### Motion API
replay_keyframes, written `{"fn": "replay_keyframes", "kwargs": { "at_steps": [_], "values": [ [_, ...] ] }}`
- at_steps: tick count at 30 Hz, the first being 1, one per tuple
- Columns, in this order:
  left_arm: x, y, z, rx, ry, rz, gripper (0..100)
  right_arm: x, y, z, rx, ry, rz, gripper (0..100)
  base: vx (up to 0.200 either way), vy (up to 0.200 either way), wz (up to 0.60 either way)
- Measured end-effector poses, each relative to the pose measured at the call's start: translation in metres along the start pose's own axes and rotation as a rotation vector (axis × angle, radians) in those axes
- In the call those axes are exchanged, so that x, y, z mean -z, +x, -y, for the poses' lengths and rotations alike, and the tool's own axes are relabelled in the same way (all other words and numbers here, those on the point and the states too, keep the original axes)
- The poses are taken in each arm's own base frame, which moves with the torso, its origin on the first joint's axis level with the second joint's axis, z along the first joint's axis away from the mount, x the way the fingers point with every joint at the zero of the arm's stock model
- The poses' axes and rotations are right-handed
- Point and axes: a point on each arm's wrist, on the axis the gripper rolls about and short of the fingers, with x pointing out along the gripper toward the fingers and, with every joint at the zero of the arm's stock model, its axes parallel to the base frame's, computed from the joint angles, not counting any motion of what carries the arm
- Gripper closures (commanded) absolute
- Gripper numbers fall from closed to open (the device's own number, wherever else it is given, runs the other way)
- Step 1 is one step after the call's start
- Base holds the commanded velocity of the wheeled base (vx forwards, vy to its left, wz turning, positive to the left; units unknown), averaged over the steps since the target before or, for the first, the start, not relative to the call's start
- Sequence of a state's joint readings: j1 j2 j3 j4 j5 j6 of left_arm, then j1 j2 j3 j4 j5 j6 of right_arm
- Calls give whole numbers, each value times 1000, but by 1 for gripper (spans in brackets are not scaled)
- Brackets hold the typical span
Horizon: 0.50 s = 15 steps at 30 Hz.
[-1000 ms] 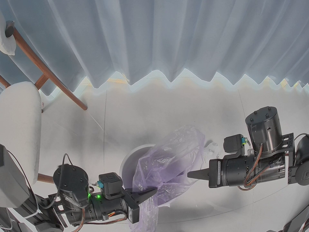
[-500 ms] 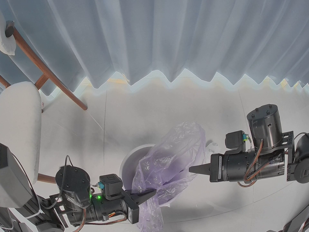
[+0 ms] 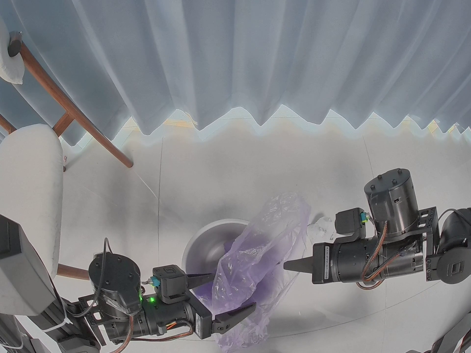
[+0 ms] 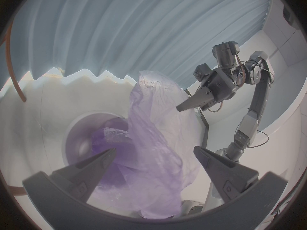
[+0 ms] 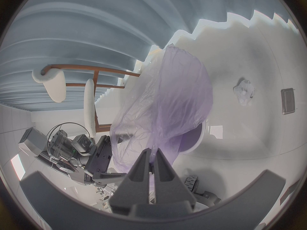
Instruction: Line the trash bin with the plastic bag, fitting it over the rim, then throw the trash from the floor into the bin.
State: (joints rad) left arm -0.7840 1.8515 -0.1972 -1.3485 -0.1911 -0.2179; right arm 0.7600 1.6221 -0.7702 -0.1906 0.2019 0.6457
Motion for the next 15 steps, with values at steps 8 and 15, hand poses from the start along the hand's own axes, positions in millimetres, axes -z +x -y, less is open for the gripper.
{"fn": "replay_keyframes", "kwargs": {
  "at_steps": [8,15],
  "values": [
    [1,1,-6,-24,-13,-7,0,0,-1,0,2,-1,5,100,0,0,0],
    [13,6,-9,-33,-21,-62,0,-3,-2,-1,-14,-4,31,100,0,0,0]
  ]
}}
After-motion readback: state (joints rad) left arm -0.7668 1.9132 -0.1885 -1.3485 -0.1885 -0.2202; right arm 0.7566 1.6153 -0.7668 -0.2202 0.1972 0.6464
